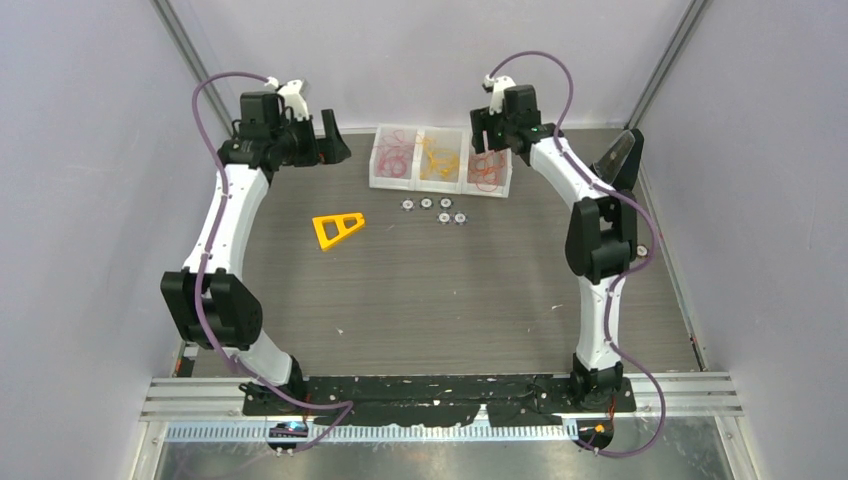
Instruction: Untangle the cables
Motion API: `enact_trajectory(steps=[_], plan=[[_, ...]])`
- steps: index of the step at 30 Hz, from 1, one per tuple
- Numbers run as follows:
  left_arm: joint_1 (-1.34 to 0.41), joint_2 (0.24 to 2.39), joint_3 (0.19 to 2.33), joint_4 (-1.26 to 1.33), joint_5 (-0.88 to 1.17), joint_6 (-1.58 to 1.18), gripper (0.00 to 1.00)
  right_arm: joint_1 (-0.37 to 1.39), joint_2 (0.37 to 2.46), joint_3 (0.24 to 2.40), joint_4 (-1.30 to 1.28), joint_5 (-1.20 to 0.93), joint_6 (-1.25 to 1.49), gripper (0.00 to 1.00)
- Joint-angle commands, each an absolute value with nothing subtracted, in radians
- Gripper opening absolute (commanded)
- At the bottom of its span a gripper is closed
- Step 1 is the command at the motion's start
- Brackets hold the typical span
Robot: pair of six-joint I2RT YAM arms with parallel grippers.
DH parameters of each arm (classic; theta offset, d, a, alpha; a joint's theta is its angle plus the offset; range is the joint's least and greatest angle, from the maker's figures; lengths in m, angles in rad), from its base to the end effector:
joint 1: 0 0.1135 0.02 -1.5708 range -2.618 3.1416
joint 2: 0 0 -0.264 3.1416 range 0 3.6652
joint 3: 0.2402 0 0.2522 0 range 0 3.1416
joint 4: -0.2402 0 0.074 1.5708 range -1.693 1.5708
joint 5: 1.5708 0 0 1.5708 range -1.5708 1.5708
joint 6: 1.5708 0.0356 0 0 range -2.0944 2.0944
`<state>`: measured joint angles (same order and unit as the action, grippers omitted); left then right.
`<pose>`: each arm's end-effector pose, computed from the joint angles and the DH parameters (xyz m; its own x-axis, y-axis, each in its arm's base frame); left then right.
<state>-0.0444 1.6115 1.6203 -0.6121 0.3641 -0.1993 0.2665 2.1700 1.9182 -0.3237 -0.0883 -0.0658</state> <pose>0.3626 -0.0288 0.3786 -0.6218 -0.1576 -0.7672 0.2156 0.9073 -0.3611 0.4940 0.1381 0.2690 -0.5020 -0.2049 -0.8403 -0.3675 0.9300 -0.0073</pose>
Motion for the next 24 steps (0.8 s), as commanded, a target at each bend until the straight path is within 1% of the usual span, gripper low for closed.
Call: enact_trajectory(steps=[1, 5, 6, 7, 11, 12, 16, 19, 21, 24], plan=[[-0.038, 1.658, 1.781, -0.8, 0.292, -0.128, 1.0, 0.261, 1.973, 1.851, -0.284, -0.128, -0.132, 0.84], [-0.03, 1.711, 1.932, -0.974, 0.275, -0.072, 1.0, 0.235, 1.808, 1.745, -0.335, -0.152, -0.178, 0.97], [-0.028, 1.715, 1.941, -0.999, 0.289, -0.047, 1.0, 0.221, 1.778, 1.701, -0.346, -0.169, -0.182, 0.98], [-0.029, 1.71, 1.937, -1.012, 0.304, -0.022, 1.0, 0.213, 1.722, 1.676, -0.37, -0.176, -0.191, 0.97], [-0.029, 1.617, 1.783, -0.962, 0.313, 0.021, 1.0, 0.159, 1.528, 1.474, -0.424, -0.215, -0.209, 0.95], [-0.029, 1.593, 1.731, -0.948, 0.31, 0.037, 1.0, 0.136, 1.497, 1.394, -0.432, -0.221, -0.207, 0.95], [-0.028, 1.509, 1.53, -0.945, 0.272, 0.072, 1.0, 0.056, 1.315, 1.147, -0.435, -0.27, -0.181, 0.95], [-0.029, 1.419, 1.397, -0.913, 0.245, 0.057, 1.0, 0.037, 1.194, 0.998, -0.433, -0.282, -0.197, 0.95], [-0.03, 1.37, 1.337, -0.911, 0.234, 0.061, 1.0, 0.036, 1.143, 0.941, -0.431, -0.288, -0.206, 0.95], [-0.032, 1.322, 1.321, -0.927, 0.204, 0.077, 1.0, 0.037, 1.106, 0.913, -0.449, -0.302, -0.21, 0.95]])
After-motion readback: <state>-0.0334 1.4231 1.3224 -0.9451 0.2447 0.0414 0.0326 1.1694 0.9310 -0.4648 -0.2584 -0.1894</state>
